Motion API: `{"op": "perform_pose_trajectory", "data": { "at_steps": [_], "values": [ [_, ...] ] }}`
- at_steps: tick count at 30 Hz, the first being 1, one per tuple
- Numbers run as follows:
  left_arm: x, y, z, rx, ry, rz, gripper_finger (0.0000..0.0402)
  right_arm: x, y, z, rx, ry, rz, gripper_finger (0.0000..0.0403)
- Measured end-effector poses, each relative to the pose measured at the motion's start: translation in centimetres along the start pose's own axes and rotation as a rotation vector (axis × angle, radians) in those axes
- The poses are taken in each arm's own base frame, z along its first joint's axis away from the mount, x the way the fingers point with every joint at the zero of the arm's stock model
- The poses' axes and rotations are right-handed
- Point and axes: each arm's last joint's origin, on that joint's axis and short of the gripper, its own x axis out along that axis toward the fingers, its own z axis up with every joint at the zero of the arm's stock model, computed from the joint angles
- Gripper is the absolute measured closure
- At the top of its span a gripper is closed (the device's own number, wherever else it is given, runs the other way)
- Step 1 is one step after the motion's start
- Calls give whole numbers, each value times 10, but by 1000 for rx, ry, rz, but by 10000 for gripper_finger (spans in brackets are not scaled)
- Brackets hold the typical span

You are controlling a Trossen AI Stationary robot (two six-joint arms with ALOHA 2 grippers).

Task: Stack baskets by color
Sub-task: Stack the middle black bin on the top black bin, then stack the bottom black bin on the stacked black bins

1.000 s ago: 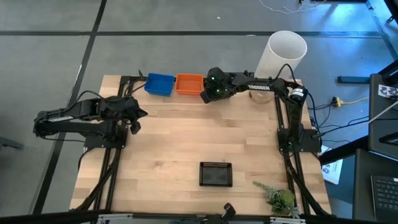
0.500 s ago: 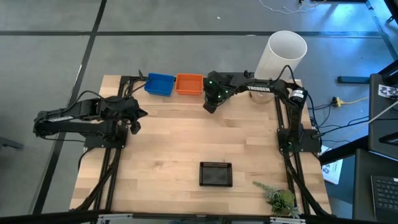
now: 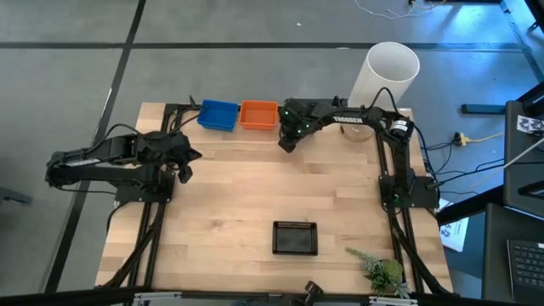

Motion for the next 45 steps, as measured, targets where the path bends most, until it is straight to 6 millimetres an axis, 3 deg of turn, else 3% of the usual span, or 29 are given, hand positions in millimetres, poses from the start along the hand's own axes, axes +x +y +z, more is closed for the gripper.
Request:
{"op": "perform_pose_trajectory", "data": {
  "at_steps": [17, 23, 28, 33, 38, 45],
  "values": [
    [0, 0, 1, -3, -12, -3, 401, -2, -11, 7, 146, -71, -81, 403],
    [0, 0, 1, -3, -12, -4, 401, -7, -1, 8, 139, -3, 208, 403],
    [0, 0, 1, -3, -12, -4, 401, -28, 24, 16, 54, 78, 382, 403],
    [0, 0, 1, -3, -12, -4, 401, -55, 66, 3, -74, 300, 394, 403],
    [0, 0, 1, -3, -12, -4, 401, -80, 99, -23, -211, 539, 248, 402],
    [0, 0, 1, -2, -12, -3, 401, -90, 132, -56, -121, 705, -64, 402]
  ]
}}
